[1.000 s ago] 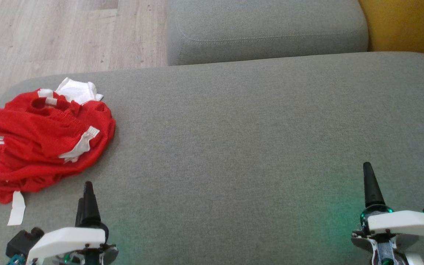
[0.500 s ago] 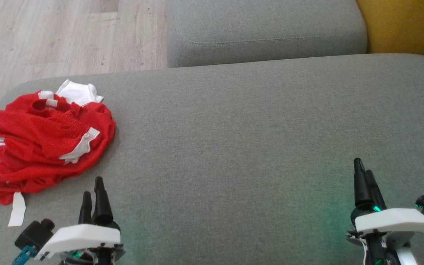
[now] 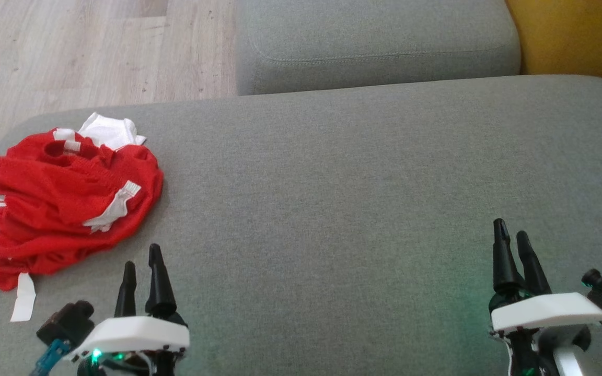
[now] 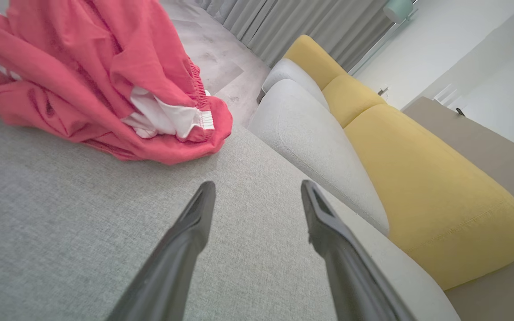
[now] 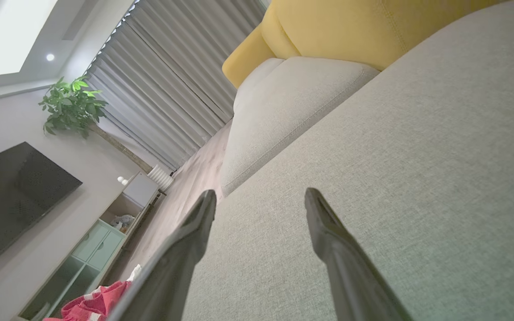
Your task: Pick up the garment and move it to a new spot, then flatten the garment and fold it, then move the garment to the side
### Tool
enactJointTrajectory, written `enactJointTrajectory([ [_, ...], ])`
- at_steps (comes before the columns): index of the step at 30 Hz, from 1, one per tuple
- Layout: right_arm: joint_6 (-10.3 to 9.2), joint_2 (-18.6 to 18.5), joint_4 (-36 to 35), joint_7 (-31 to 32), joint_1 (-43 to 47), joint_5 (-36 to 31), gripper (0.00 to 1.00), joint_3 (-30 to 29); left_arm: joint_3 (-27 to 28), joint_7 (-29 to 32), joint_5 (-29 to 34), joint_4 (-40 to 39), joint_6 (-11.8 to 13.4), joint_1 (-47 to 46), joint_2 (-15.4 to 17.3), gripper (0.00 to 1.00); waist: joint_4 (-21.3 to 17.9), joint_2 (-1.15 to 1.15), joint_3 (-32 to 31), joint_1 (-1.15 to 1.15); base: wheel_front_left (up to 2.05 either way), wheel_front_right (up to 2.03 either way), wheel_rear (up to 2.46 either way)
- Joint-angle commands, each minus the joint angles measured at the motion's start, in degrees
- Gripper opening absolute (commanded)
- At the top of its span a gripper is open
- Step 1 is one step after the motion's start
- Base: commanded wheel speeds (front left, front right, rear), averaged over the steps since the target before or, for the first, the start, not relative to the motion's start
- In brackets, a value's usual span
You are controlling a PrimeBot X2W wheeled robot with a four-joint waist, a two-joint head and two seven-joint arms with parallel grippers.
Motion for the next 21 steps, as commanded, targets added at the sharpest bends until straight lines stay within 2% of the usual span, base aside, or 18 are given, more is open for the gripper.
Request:
enactJointTrajectory([
  [1, -0.02, -0.46, -2.41, -0.68, -1.65, -1.70, 1.00, 1.09, 0.40, -0.61, 1.61, -2.31, 0.42, -3.17, 0.40, 1.00, 0.00, 0.00, 0.02, 0.00, 0.00, 0.00, 0.00],
  [21, -0.03, -0.55, -2.36, -4.07, -1.13, -17.88, 1.00, 3.40, -3.14, -3.97, 15.75, -3.44, 3.16, -3.33, 0.47, 1.00, 0.23, 0.00, -0.27, 0.00, 0.00, 0.00, 0.00],
])
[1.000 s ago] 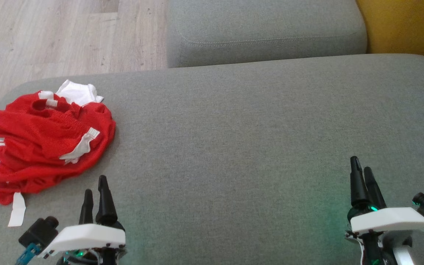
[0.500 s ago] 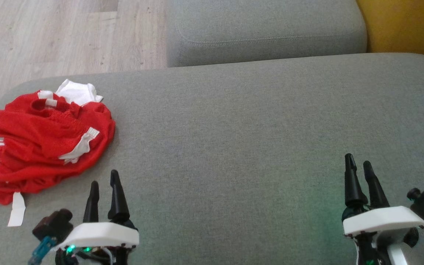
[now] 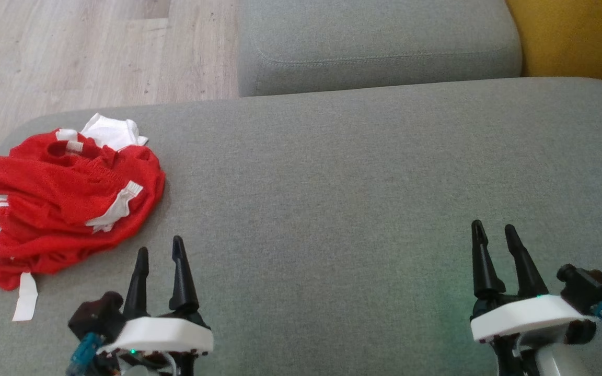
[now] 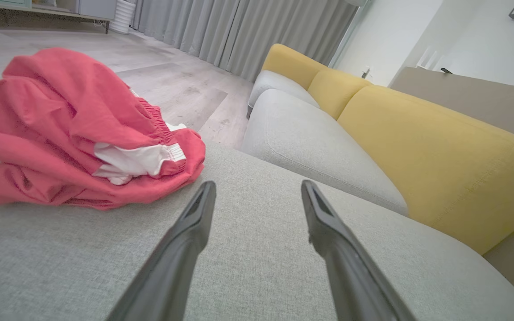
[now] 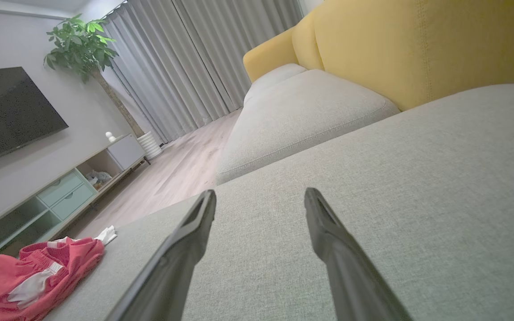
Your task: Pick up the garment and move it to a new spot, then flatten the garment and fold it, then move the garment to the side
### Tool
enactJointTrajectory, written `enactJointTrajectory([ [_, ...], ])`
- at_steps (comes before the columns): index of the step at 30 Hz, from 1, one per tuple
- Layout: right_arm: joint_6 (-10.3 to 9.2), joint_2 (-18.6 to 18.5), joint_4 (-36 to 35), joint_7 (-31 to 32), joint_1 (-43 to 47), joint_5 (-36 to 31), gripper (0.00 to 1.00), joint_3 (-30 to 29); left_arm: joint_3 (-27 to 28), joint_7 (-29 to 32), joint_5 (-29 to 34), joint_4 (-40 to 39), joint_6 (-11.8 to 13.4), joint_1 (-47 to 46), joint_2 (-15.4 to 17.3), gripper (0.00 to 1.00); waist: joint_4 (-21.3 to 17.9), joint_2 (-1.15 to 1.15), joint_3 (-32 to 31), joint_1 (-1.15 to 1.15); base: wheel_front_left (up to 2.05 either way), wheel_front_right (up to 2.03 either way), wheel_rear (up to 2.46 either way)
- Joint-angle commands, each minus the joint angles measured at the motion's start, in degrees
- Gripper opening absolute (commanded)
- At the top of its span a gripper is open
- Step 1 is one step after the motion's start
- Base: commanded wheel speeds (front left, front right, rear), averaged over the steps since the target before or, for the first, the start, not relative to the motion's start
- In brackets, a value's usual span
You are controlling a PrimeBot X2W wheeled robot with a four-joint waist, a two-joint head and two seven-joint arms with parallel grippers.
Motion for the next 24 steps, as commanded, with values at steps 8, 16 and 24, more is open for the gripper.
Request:
enactJointTrajectory([
  [8, -0.03, -0.56, -2.17, -2.23, -1.17, -8.28, 1.00, 2.80, -0.64, -2.08, 6.78, -2.69, 1.47, -3.15, 0.40, 1.00, 0.10, 0.00, -0.01, 0.00, 0.00, 0.00, 0.00],
  [16, -0.04, -0.59, -1.84, -3.41, -1.06, -14.31, 1.00, 3.33, -1.38, -3.25, 11.05, -2.91, 2.83, -3.43, 0.43, 1.00, 0.34, 0.00, 0.10, 0.00, 0.00, 0.00, 0.00],
  [24, -0.04, -0.62, -1.14, -4.76, -0.89, -20.04, 1.00, 2.64, -2.34, -4.60, 16.64, -2.42, 3.72, -3.51, 0.45, 1.00, 0.61, 0.00, 0.14, 0.00, 0.00, 0.00, 0.00],
])
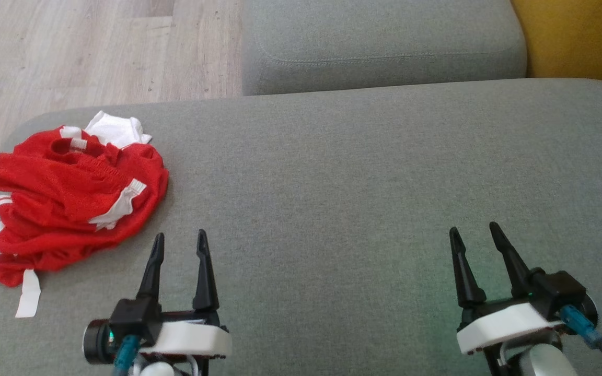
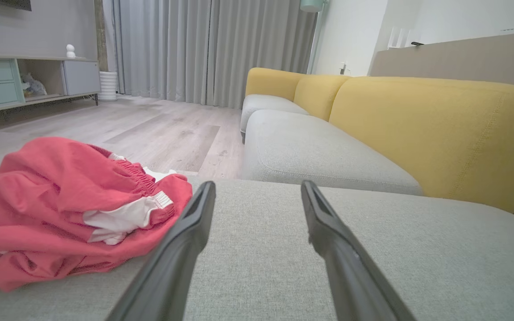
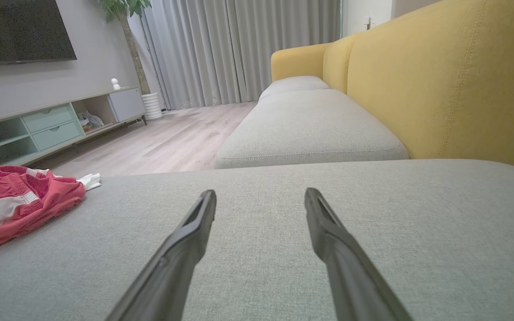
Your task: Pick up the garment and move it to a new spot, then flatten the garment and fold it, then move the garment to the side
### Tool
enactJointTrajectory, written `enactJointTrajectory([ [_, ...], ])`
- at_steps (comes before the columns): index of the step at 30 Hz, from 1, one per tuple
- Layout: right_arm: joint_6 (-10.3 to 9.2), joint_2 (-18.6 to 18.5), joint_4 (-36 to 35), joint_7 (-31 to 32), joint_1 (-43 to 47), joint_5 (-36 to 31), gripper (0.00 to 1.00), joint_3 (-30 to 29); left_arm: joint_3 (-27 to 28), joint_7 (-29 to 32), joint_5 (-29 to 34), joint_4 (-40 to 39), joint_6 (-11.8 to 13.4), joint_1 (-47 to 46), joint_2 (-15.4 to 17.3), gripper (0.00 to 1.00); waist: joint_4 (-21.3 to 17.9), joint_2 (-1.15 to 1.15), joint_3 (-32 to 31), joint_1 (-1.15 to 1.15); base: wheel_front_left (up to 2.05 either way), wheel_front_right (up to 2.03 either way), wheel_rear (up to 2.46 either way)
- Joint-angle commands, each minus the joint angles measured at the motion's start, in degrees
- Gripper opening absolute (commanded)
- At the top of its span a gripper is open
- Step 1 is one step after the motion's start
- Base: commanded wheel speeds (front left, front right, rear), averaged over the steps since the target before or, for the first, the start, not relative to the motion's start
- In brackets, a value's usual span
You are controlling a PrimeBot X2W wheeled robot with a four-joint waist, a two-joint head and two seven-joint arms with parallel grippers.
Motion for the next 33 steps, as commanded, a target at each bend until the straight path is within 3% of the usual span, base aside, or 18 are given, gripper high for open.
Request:
enactJointTrajectory([
  [1, -0.04, -0.55, -1.48, -0.99, -0.93, -1.69, 1.00, 0.95, 0.93, -0.87, 1.88, -1.86, 0.52, -2.88, 0.38, 1.00, 0.02, 0.00, 0.00, 0.00, 0.00, 0.00, 0.00],
  [12, -0.04, -0.60, -0.58, -2.85, -0.85, -9.68, 1.00, -0.78, -0.16, -2.72, 9.62, 0.28, 3.61, -3.06, 0.42, 1.00, 0.02, 0.00, 0.18, 0.00, 0.00, 0.00, 0.00],
  [28, -0.04, -0.60, 0.63, -2.88, -0.49, -9.10, 1.00, -2.25, 0.45, -2.74, 8.23, 2.07, 3.93, -3.19, 0.42, 1.00, 0.54, 0.00, 0.01, 0.00, 0.00, 0.00, 0.00],
  [33, -0.04, -0.60, 0.81, -2.88, -0.25, -9.19, 1.00, -2.49, 0.02, -2.74, 8.37, 2.57, 4.08, -3.59, 0.42, 1.00, 2.68, 0.00, 0.25, 0.00, 0.00, 0.00, 0.00],
])
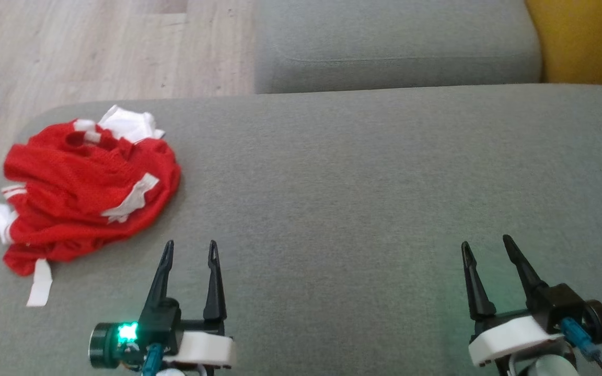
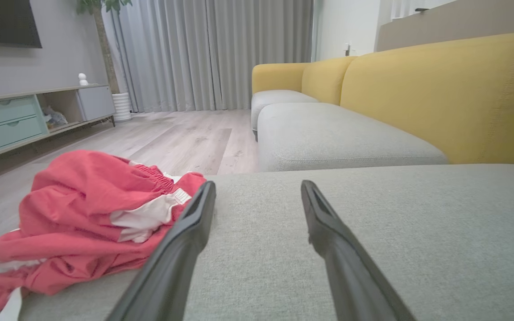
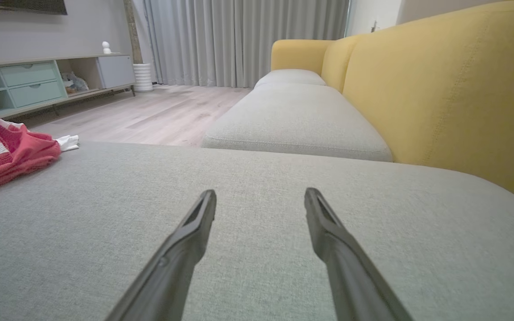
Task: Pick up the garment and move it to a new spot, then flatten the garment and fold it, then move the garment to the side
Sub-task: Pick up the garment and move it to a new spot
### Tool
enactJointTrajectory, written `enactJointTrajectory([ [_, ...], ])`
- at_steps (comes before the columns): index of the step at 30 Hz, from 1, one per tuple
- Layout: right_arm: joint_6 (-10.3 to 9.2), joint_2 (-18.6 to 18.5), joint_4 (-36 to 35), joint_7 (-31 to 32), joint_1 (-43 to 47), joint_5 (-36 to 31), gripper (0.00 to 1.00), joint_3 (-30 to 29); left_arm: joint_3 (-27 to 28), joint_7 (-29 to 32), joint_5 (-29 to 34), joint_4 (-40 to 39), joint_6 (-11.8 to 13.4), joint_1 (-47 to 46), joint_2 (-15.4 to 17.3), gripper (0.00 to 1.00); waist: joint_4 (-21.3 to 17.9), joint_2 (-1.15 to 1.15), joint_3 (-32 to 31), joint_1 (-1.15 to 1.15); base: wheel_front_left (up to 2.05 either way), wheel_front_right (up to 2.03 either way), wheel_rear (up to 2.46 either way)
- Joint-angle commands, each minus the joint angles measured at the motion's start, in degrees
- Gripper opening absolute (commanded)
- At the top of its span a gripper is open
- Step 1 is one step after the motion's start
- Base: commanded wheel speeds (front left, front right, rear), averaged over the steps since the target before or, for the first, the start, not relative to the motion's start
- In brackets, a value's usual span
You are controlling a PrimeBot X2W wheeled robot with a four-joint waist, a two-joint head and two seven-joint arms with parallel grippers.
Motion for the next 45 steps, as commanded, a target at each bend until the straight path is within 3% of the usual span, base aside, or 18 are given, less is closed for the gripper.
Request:
enactJointTrajectory([
  [1, -0.04, -0.59, -1.68, -0.62, -1.54, 0.17, 1.00, 1.22, 1.34, -0.55, 0.10, -1.43, 0.58, -3.45, 0.34, 1.00, 1.93, 0.00, 0.32, 0.00, 0.00, 0.00, 0.00],
  [5, -0.04, -0.59, -1.79, -0.62, -1.52, 0.37, 1.00, 1.25, 1.01, -0.55, 0.53, -1.14, 1.07, -3.62, 0.34, 1.00, 4.68, 0.00, 0.63, 0.00, 0.00, 0.00, 0.00],
  [17, -0.04, -0.59, -2.38, -0.62, -1.69, 0.33, 1.00, 2.05, 2.32, -0.55, 1.27, -1.69, 1.87, -3.37, 0.34, 1.00, 18.51, 0.00, 2.18, 0.00, 0.00, 0.00, 0.00],
  [26, -0.04, -0.59, -2.28, -0.62, -1.90, -0.81, 1.00, 1.55, 2.02, -0.55, 0.81, -2.45, 2.69, -3.47, 0.34, 1.00, 24.56, 0.00, 3.65, 0.00, 0.00, 0.00, 0.00],
  [35, -0.04, -0.59, -2.95, -0.62, -3.78, -5.08, 1.00, 1.05, 2.94, -0.55, 3.24, -6.33, 3.66, -9.94, 0.34, 1.00, 25.87, 0.00, 9.47, 0.00, 0.00, 0.00, 0.00],
  [41, -0.04, -3.49, -4.59, -0.62, -6.63, -6.99, 1.00, 0.72, 4.67, -0.55, 5.64, -7.27, 1.06, -23.50, 2.02, 1.00, 23.62, 0.00, 16.17, 0.00, 0.00, 0.00, 0.00],
  [45, -0.04, -6.51, -5.87, -0.62, -8.94, -7.28, 1.00, 1.61, 5.05, -0.55, 5.26, -2.76, -3.60, -34.55, 4.40, 1.00, 20.70, 0.00, 20.53, 0.00, 0.00, 0.00, 0.00],
])
